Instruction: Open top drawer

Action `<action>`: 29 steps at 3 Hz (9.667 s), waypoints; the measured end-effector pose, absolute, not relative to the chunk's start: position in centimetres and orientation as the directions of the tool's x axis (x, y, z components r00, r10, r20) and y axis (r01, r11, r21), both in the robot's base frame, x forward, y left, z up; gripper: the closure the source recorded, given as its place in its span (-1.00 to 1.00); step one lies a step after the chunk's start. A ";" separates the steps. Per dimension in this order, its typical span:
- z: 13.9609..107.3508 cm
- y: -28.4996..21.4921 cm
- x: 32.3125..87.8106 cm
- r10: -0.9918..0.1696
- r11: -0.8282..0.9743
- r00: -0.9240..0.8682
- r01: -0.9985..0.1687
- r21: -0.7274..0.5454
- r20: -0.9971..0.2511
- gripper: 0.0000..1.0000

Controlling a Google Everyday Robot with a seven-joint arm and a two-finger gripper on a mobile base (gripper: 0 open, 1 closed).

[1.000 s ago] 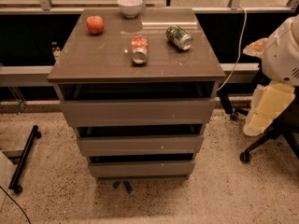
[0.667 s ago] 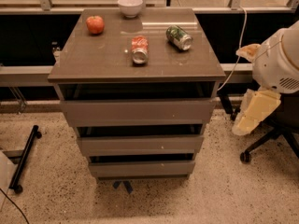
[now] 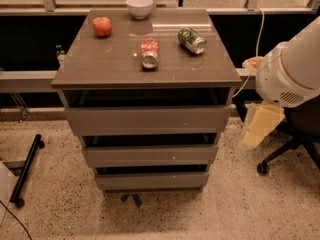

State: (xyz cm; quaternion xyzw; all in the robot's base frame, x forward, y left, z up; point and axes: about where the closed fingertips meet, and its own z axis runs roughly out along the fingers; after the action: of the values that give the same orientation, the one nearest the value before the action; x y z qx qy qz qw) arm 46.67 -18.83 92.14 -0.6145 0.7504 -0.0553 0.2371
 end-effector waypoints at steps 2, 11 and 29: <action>85.1 -16.5 49.1 -0.926 0.267 -0.133 -0.892 -0.365 -0.353 -1.00; 66.7 -14.2 62.4 -0.868 0.274 -0.169 -0.947 -0.167 -0.467 -0.18; 64.3 -14.1 51.9 -0.904 0.228 -0.223 -0.973 0.030 -0.366 -0.07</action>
Offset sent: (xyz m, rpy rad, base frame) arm 0.0605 0.0354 -0.1241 0.1549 -0.0533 -0.0315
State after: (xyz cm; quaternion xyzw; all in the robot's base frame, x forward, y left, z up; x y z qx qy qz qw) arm 51.88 -14.13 64.29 -0.6081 0.7715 0.1272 0.1369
